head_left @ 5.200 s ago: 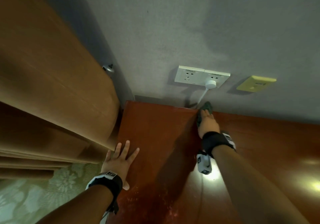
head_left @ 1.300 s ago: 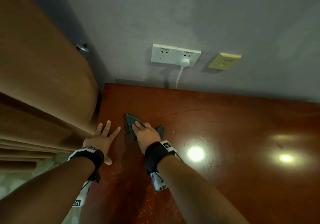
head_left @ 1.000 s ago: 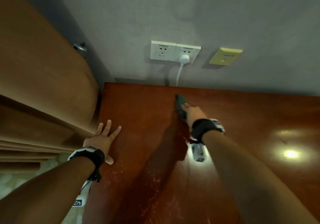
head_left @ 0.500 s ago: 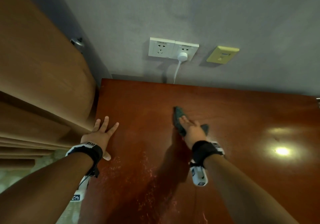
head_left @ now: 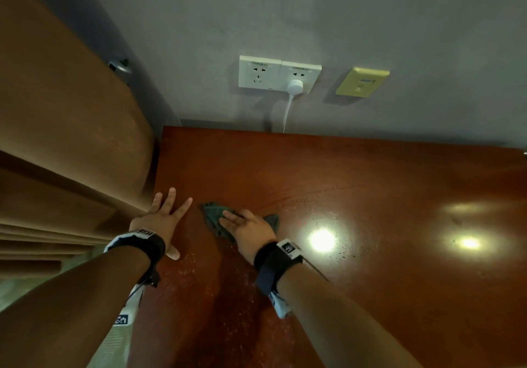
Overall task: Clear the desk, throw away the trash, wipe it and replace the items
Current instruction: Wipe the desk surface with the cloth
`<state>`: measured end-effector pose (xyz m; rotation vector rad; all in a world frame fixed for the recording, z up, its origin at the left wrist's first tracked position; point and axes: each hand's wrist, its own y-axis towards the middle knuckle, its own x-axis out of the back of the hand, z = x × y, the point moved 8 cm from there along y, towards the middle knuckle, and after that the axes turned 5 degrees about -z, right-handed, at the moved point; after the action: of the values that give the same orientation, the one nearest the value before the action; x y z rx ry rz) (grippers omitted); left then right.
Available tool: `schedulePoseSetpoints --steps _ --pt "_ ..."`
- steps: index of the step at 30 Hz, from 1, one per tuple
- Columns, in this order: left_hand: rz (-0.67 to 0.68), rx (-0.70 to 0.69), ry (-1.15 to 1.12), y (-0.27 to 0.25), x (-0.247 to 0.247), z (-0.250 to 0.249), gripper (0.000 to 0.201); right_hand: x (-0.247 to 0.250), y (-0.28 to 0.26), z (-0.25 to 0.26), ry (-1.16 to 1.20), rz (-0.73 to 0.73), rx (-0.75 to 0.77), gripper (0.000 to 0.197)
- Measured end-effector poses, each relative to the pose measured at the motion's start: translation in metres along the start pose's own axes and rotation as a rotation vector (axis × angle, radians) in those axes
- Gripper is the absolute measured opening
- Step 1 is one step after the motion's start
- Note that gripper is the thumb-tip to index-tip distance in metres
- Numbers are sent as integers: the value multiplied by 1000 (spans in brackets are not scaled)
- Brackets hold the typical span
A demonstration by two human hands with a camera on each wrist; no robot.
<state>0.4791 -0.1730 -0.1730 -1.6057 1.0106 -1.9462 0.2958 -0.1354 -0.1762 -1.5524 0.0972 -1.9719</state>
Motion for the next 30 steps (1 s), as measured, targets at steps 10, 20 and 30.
schedulePoseSetpoints --steps 10,20,30 --pt "-5 3 13 0 0 -1 138 83 -38 -215 82 -102 -478 63" --pt "-12 13 -1 -5 4 -2 136 50 -91 -207 120 -27 -569 83" --pt "-29 17 -2 -9 5 -2 136 -38 -93 -25 157 88 -137 86"
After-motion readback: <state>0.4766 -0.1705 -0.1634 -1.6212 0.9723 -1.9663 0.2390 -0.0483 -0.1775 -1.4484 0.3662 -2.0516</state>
